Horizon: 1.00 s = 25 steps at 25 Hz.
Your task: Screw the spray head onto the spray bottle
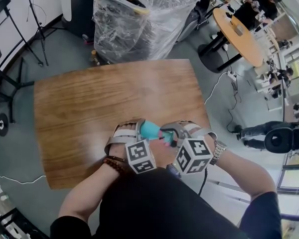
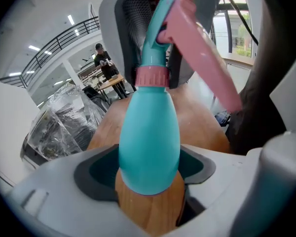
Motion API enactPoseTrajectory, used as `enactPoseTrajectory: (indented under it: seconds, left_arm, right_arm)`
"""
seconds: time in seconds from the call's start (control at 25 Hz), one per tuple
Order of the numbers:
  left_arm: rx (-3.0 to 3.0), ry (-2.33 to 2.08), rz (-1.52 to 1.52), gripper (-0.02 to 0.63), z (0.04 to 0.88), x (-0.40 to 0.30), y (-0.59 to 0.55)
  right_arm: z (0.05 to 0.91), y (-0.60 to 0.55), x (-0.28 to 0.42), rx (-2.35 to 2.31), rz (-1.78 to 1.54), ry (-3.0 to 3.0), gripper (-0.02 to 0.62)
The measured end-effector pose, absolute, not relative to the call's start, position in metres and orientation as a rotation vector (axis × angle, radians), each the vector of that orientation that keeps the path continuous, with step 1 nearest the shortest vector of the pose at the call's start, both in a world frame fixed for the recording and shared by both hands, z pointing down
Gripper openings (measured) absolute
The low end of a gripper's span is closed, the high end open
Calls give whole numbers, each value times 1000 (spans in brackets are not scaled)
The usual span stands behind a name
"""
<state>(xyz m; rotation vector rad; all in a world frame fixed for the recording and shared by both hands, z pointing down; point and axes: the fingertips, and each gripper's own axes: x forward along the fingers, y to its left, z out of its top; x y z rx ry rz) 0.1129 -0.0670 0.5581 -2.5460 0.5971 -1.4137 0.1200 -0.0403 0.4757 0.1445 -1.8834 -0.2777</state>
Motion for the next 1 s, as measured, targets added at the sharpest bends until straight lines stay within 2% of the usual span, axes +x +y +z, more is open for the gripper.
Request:
enactPoseTrajectory:
  seconds: [0.24, 0.28, 0.36, 0.44, 0.52, 0.6, 0.8, 0.88, 1.0]
  left_arm:
    - [-2426, 639, -1458, 380, 567, 109, -72]
    - [-2427, 640, -1461, 380, 570, 109, -71]
    - [-2451, 634, -1457, 380, 573, 113, -71]
    - [-2489, 621, -1438, 382, 573, 117, -70]
    - [-2528, 612, -1415, 382, 573, 119, -68]
    - [-2563, 611, -1396, 382, 573, 119, -67]
    - [-2630, 654, -1321, 383, 569, 111, -76]
    - [-2646, 656, -1307, 383, 568, 107, -81]
    - [-2653, 618, -1294, 383, 566, 103, -84]
  right_arm:
    - [492, -62, 135, 694, 978, -1919, 123]
    - [495, -63, 137, 752, 1150, -1893, 123]
    - [497, -64, 138, 809, 1272, -1882, 124]
    - [493, -67, 136, 813, 1197, -1919, 142]
    - [486, -71, 135, 788, 1076, -1968, 213]
    - [474, -72, 136, 748, 965, -2013, 253]
    - [442, -64, 147, 618, 674, -2090, 262]
    - [424, -63, 150, 548, 404, -2115, 262]
    - [404, -59, 143, 360, -301, -2015, 262]
